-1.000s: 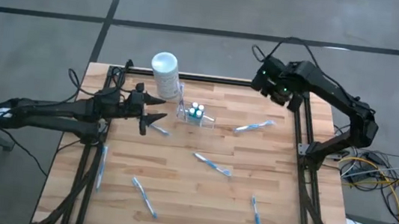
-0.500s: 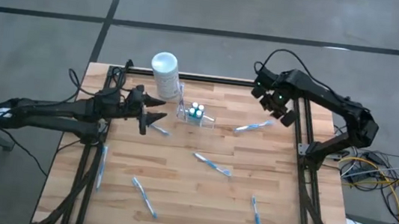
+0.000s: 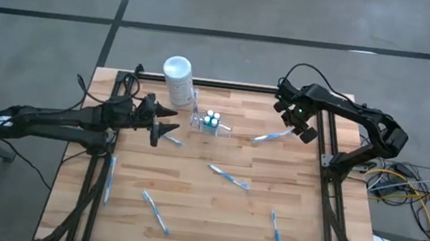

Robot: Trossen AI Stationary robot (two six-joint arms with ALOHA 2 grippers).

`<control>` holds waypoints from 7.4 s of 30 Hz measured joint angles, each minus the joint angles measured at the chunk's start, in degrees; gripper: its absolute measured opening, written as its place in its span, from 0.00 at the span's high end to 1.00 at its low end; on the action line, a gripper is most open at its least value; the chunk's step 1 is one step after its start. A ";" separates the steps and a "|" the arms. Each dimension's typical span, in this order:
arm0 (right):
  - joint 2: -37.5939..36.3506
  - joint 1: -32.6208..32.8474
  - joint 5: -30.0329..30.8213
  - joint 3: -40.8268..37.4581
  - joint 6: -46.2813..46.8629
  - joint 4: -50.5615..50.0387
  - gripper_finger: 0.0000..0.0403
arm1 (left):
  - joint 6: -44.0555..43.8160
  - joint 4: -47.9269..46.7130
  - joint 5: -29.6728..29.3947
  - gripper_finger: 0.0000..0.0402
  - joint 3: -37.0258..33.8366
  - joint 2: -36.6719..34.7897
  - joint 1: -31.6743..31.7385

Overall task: Pick & Place toothbrushing station
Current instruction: Put the blue toothbrush into the right of the transparent organizer

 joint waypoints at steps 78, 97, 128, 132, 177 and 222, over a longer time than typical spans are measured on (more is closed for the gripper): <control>-4.29 5.85 13.18 -10.48 -42.27 47.35 0.97 | 0.09 -1.64 -0.02 0.38 -0.02 0.00 0.00; 1.27 18.25 20.99 4.09 -77.11 60.26 0.97 | 0.09 -1.66 -0.04 0.38 -0.02 -0.01 0.00; 14.36 20.98 9.75 10.86 -86.00 60.45 0.97 | 0.55 -1.84 -0.09 0.38 -0.02 0.01 0.02; 14.36 20.98 10.58 10.86 -85.84 58.40 0.97 | 0.55 -1.84 -0.10 0.38 -0.02 0.00 0.02; 8.59 21.35 10.38 20.04 -83.47 37.81 0.72 | 0.07 -1.83 -0.07 0.38 -0.02 0.01 0.00; 15.34 44.88 -15.25 19.77 -54.93 -0.88 0.74 | -0.58 -1.86 -0.02 0.38 -0.02 0.01 0.02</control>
